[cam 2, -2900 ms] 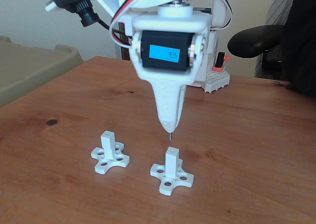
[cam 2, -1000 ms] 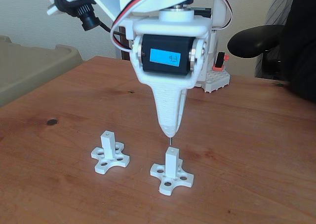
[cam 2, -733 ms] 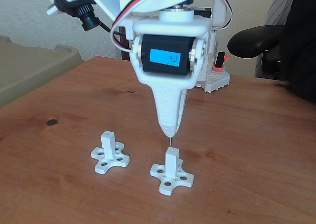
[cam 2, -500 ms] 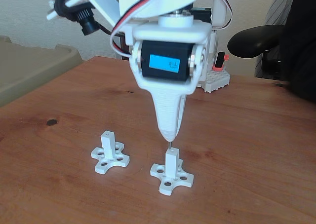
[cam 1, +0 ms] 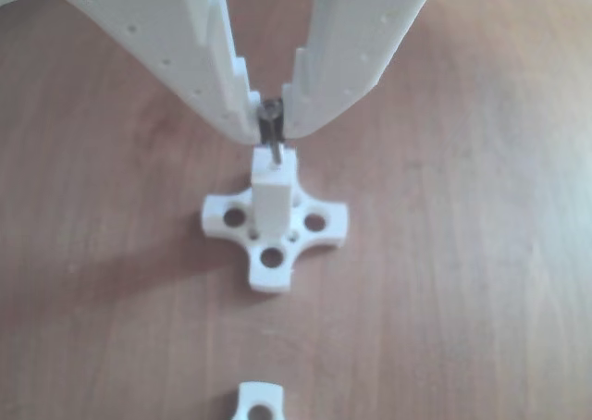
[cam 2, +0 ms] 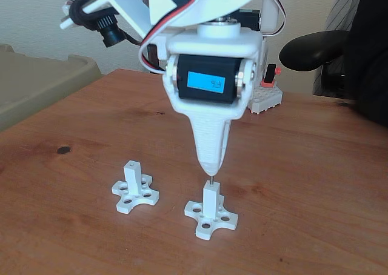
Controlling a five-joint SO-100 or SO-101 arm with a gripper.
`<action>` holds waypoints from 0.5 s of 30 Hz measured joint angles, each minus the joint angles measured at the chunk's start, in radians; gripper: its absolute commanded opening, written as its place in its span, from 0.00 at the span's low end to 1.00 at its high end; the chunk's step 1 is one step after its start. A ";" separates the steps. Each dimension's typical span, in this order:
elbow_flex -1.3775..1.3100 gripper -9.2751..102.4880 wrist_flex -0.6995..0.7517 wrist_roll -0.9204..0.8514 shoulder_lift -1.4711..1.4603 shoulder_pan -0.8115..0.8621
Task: Grab the screw and set it in the hole.
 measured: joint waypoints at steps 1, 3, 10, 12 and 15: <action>0.000 0.04 0.000 0.000 0.000 -0.002; 0.000 0.04 0.000 0.000 0.000 -0.002; 0.000 0.04 0.000 0.000 0.000 -0.002; 0.000 0.04 0.000 0.000 0.000 -0.002; 0.014 0.04 0.000 0.000 0.000 -0.002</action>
